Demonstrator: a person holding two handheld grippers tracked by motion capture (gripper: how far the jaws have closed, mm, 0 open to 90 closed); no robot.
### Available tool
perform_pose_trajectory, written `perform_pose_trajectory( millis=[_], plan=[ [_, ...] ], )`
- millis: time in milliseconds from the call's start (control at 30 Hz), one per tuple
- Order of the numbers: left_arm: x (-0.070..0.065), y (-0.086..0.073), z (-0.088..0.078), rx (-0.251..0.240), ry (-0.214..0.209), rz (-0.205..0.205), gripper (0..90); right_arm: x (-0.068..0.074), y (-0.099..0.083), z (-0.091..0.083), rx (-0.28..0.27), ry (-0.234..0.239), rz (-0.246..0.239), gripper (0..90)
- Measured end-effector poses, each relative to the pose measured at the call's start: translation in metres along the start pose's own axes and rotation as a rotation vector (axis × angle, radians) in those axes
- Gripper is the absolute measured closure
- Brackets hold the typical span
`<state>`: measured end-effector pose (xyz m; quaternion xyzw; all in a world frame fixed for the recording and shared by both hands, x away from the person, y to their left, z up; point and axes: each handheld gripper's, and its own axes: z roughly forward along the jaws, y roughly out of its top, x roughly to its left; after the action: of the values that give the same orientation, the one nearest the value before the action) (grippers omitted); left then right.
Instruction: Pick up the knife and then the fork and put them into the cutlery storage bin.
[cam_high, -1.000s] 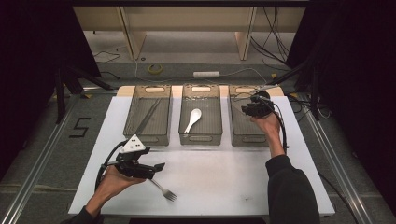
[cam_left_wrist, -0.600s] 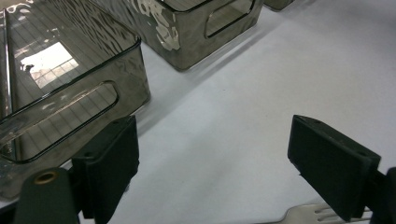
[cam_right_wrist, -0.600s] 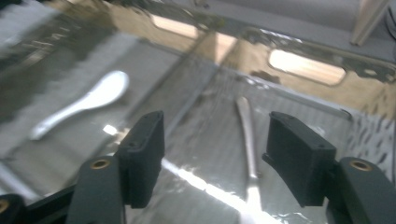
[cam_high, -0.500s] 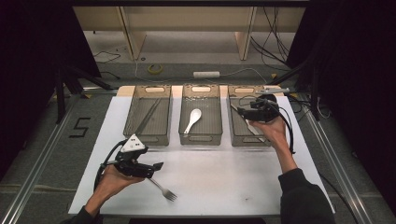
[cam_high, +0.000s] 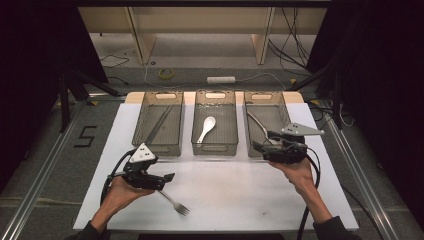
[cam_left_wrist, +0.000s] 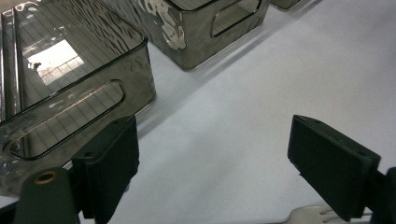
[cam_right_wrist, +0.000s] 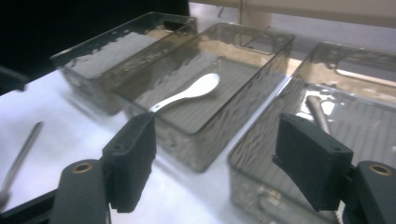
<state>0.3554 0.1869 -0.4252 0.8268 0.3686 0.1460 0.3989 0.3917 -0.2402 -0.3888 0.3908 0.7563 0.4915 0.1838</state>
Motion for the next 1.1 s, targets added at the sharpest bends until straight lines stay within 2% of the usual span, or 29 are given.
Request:
perform_pose_trajectory(
  millis=[167,433,500,567,600,667,767,867,933,1033,1100],
  plan=[
    [0.001,0.000,0.000,0.002,0.008,-0.002,16.1,0.011,-0.016,-0.009,-0.011,0.030,0.010,27.3],
    [0.005,0.000,0.002,0.016,0.035,-0.002,19.5,0.026,-0.036,-0.017,-0.007,0.054,-0.022,27.4],
    [0.007,0.000,0.003,0.021,0.043,0.004,26.3,0.030,-0.040,-0.019,-0.008,0.069,-0.028,27.4],
    [0.009,-0.002,0.005,0.041,0.034,0.004,34.3,0.033,-0.043,-0.020,-0.005,0.073,-0.031,27.4],
    [0.011,-0.003,0.006,0.055,0.027,-0.001,37.3,0.035,-0.044,-0.020,0.000,0.077,-0.032,27.4],
    [0.014,-0.005,0.009,0.089,0.041,-0.006,46.2,0.036,-0.048,-0.020,0.009,0.085,-0.037,27.4],
    [0.017,-0.007,0.010,0.125,0.047,0.010,60.7,0.037,-0.053,-0.022,0.016,0.082,-0.034,27.4],
    [0.020,-0.009,0.013,0.165,0.040,0.005,72.4,0.037,-0.056,-0.023,0.015,0.083,-0.030,27.4],
    [0.022,-0.011,0.017,0.202,0.052,0.009,81.0,0.037,-0.058,-0.023,0.021,0.080,-0.031,27.4],
    [0.023,-0.014,0.022,0.252,0.041,0.014,88.5,0.037,-0.059,-0.023,0.023,0.080,-0.026,27.5],
    [0.024,-0.015,0.025,0.283,0.037,0.021,88.8,0.038,-0.060,-0.023,0.026,0.079,-0.031,27.4]
  ],
)
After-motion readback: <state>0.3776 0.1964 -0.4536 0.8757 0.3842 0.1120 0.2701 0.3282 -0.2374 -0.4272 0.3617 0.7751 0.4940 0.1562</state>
